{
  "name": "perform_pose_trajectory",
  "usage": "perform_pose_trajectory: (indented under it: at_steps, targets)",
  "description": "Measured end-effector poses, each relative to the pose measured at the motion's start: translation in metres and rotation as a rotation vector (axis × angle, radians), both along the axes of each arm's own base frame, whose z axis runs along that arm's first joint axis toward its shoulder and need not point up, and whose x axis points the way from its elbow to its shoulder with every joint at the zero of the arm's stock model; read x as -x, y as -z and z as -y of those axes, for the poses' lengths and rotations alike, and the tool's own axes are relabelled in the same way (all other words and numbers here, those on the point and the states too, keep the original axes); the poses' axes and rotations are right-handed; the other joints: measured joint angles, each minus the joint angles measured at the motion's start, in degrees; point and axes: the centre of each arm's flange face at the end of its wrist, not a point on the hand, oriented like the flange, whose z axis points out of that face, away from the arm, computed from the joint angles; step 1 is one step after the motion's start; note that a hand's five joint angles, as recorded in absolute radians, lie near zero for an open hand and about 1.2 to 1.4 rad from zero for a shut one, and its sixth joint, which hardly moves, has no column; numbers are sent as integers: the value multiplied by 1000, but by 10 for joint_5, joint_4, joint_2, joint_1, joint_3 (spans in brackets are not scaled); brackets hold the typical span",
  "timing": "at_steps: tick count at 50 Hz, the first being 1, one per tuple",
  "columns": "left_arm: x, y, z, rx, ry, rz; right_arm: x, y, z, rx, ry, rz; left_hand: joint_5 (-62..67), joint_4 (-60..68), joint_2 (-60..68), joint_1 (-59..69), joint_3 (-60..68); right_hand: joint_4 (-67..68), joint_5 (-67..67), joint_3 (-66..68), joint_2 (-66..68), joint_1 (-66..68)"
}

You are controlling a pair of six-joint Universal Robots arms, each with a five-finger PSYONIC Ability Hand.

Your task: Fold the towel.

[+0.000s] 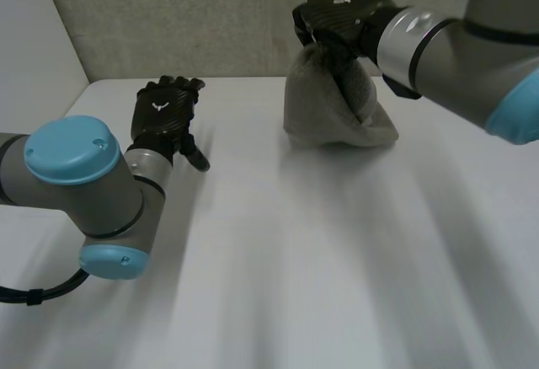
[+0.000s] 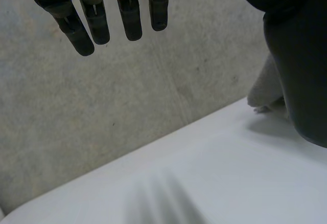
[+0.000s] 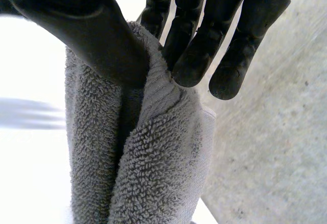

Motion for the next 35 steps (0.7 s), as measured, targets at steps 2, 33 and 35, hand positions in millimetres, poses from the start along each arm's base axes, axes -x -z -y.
perform_pose_trajectory:
  at_steps: [2,33,35]
  targets:
    - [3,-2,0,18,12,-10,2,-9,-9,7,-7,5,0,0,0,0,0,0,0,0,0,0]
    - [45,37,-38,-167,339,-173,54,-78,-88,117,13,38,616,609,610,594,625,0,0,5,4,0]
    - [36,29,-29,-163,311,-216,55,-76,-82,123,23,29,616,609,610,594,626,0,0,5,4,0]
